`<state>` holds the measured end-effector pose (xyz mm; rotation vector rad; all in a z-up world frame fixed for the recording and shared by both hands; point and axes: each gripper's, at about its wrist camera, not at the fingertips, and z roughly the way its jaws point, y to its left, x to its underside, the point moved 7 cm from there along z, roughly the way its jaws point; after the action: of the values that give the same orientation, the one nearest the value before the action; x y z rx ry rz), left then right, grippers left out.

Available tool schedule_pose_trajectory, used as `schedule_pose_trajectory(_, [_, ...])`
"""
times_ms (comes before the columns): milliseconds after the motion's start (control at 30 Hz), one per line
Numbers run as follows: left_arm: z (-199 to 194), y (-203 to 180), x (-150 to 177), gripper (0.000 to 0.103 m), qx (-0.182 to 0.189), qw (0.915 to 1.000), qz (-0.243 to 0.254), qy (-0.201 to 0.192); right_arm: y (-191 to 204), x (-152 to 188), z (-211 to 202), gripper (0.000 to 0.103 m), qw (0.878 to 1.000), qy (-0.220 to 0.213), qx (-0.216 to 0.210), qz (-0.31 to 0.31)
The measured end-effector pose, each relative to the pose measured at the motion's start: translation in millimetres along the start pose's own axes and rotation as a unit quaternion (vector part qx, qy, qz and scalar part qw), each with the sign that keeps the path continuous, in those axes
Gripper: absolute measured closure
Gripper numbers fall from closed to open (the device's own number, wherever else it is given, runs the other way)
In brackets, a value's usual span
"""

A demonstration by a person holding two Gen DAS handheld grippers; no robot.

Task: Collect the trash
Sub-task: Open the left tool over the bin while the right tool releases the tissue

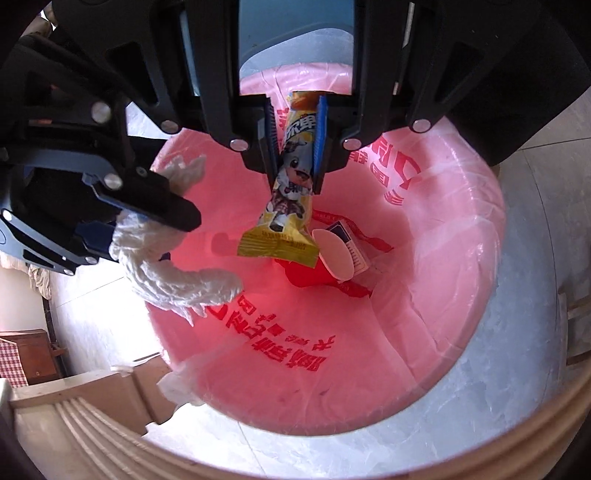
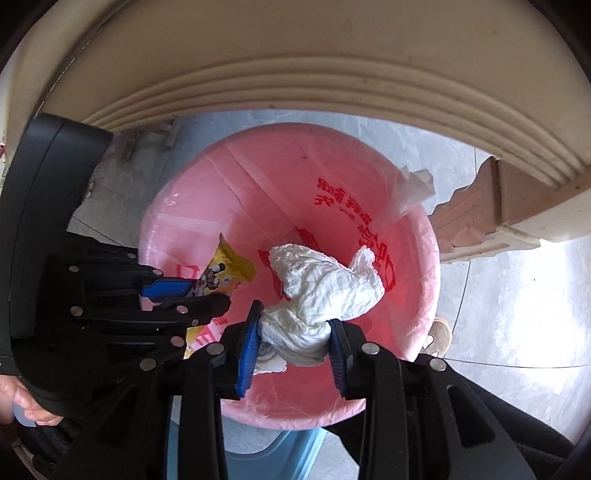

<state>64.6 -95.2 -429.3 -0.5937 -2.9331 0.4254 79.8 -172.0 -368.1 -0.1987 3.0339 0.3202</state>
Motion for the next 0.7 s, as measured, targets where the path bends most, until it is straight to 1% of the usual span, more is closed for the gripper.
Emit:
schedule_pose_trajectory(100, [6.2,3.3,-2.0,0.086,0.001,1.0,-0.005,0.008,-0.5,0.0,11.6,0.07,1.0,0.016,-0.01,0.007])
schedule_pose_trajectory(167, [8.7,5.1,-3.0,0.086,0.003,0.9999,-0.008,0.011,0.5,-1.2,15.9,0.07,1.0,0.019,-0.008,0.003])
schedule_pose_trajectory(333, [17.1,10.5,-6.6,0.086,0.011,0.9996,-0.015,0.021,-0.6,-1.7,26.0,0.069,0.999,0.034,-0.019,0.005])
schedule_pose_trajectory(367, [17.2,11.7,-7.5,0.084,0.009,0.9996,-0.015,0.021,-1.4,-1.3,31.2,0.068,0.999,0.034,-0.019,0.006])
schedule_pose_trajectory(400, [18.1,13.3,-8.0,0.078,0.006,0.9996,-0.017,0.022,-2.1,-1.4,31.3,0.067,0.999,0.034,-0.014,0.005])
schedule_pose_trajectory(433, [17.9,15.0,-8.1,0.074,0.004,0.9996,-0.021,0.021,-2.7,-1.6,31.0,0.067,0.999,0.032,-0.008,0.002])
schedule_pose_trajectory(500, [15.9,19.2,-9.5,0.063,0.003,0.9994,-0.029,0.015,-2.3,-1.6,31.2,0.065,1.0,0.029,-0.004,0.002])
schedule_pose_trajectory(533, [15.1,20.7,-9.9,0.062,0.003,0.9993,-0.033,0.015,-2.2,-2.0,30.4,0.065,1.0,0.027,-0.006,0.004])
schedule_pose_trajectory(567, [14.5,22.2,-10.4,0.06,0.006,0.9992,-0.037,0.015,-3.5,-2.1,27.4,0.062,1.0,0.027,-0.005,0.004])
schedule_pose_trajectory(600, [14.6,24.6,-11.0,0.057,0.006,0.999,-0.041,0.016,-3.5,-2.0,26.8,0.055,1.0,0.027,-0.002,0.003])
schedule_pose_trajectory(700, [14.0,27.2,-9.9,0.056,0.003,0.9988,-0.046,0.017,-3.8,-2.2,26.1,0.049,1.0,0.023,0.004,0.003])
